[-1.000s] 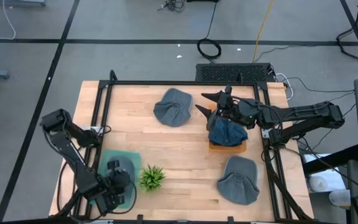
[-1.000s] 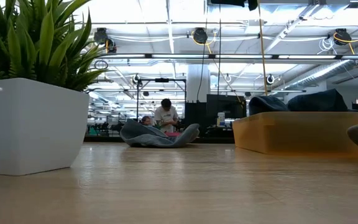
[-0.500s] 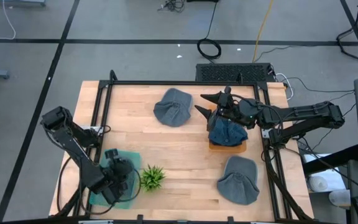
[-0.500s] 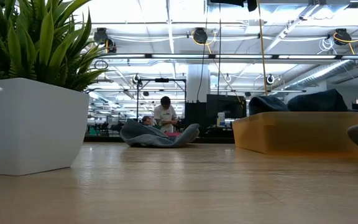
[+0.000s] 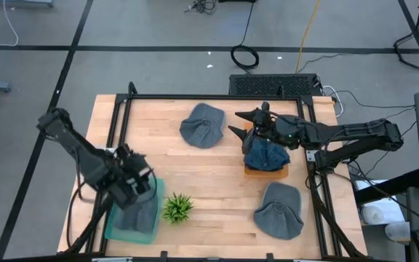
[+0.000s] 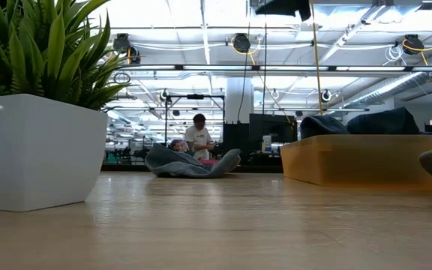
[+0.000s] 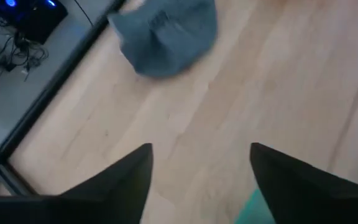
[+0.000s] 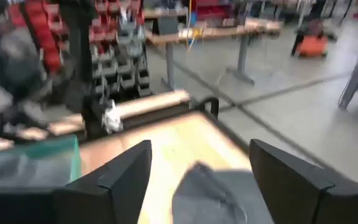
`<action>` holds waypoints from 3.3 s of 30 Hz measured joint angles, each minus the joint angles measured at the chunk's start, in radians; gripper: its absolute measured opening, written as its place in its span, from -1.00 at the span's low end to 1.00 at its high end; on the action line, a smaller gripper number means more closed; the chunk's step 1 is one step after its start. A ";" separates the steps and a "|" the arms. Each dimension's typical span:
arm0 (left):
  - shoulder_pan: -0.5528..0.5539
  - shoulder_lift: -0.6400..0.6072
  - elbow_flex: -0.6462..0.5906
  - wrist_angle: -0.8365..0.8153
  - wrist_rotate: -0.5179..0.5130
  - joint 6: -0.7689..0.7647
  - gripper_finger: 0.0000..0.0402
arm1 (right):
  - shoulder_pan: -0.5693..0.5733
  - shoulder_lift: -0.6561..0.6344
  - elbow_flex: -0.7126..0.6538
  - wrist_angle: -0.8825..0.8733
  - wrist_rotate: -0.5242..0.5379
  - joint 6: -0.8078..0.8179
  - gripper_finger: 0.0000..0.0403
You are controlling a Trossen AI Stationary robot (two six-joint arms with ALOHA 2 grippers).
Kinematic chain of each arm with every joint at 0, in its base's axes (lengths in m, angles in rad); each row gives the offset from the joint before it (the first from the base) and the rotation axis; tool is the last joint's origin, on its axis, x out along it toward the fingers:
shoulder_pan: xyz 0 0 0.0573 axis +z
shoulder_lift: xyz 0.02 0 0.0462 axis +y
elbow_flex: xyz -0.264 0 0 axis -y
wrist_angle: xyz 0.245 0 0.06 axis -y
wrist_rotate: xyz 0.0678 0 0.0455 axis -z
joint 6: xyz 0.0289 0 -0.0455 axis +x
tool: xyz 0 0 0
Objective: Pick & Place hat
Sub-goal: Put the bottom gray cap into the green bin
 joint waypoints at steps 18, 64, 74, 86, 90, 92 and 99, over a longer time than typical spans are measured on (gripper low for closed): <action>0.276 -0.094 0.000 0.327 -0.005 0.558 0.74 | -0.057 0.012 -0.001 -0.098 -0.093 -0.036 0.77; 0.692 -0.094 0.000 0.507 0.415 0.877 0.74 | 0.264 0.218 0.459 -1.111 -0.131 0.465 0.75; 0.693 -0.094 0.000 0.507 0.530 0.830 0.74 | 0.525 0.220 0.450 -0.942 -0.151 0.323 0.75; 0.697 -0.094 0.000 0.510 0.624 0.767 0.74 | 0.533 0.236 0.341 -0.714 -0.197 0.165 0.75; 0.719 -0.094 0.000 0.511 0.674 0.777 0.74 | 0.496 0.260 0.303 -0.719 -0.262 0.104 0.75; 0.726 -0.094 0.000 0.511 0.705 0.747 0.74 | 0.480 0.280 0.288 -0.714 -0.293 0.101 0.75; 0.725 -0.094 0.000 0.510 0.782 0.725 0.74 | 0.458 0.359 0.273 -0.717 -0.331 0.047 0.75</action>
